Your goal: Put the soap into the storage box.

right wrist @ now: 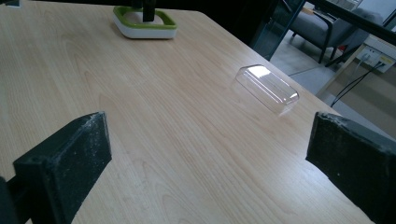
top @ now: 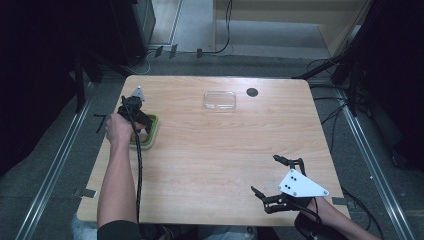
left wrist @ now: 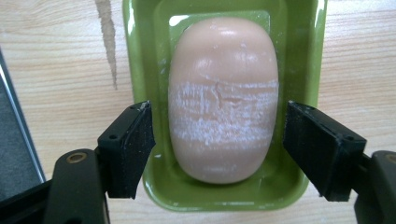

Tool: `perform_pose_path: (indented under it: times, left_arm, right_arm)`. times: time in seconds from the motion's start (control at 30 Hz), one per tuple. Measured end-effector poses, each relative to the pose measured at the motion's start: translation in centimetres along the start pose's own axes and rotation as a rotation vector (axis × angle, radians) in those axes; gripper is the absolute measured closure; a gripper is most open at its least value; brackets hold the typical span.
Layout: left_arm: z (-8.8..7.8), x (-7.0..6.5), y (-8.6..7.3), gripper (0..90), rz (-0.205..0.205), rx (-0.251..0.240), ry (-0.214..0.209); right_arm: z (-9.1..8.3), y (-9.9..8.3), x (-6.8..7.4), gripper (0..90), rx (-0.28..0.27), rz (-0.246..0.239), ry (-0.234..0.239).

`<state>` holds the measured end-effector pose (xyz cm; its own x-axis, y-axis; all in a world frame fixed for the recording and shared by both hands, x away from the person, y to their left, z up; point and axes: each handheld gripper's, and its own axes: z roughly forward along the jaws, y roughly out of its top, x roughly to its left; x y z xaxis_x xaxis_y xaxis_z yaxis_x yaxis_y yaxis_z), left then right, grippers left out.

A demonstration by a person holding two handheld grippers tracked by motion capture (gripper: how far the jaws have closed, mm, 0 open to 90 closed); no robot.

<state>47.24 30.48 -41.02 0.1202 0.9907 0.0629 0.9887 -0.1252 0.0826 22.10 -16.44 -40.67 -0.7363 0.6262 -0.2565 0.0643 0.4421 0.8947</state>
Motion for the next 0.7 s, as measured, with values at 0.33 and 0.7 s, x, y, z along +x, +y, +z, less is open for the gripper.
perform_pose_path:
  times: [0.33, 0.7]
  left_arm:
    - [-1.1, -0.5, -0.8, 13.9, 0.014, 0.001, -0.012]
    - [-1.9, -1.7, -2.5, 9.3, 0.062, 0.014, -0.013]
  right_arm:
    - [0.1, 0.1, 0.1, 0.0, -0.002, -0.007, 0.003]
    - [0.0, 0.0, 0.0, 0.0, 0.002, -0.002, -0.001]
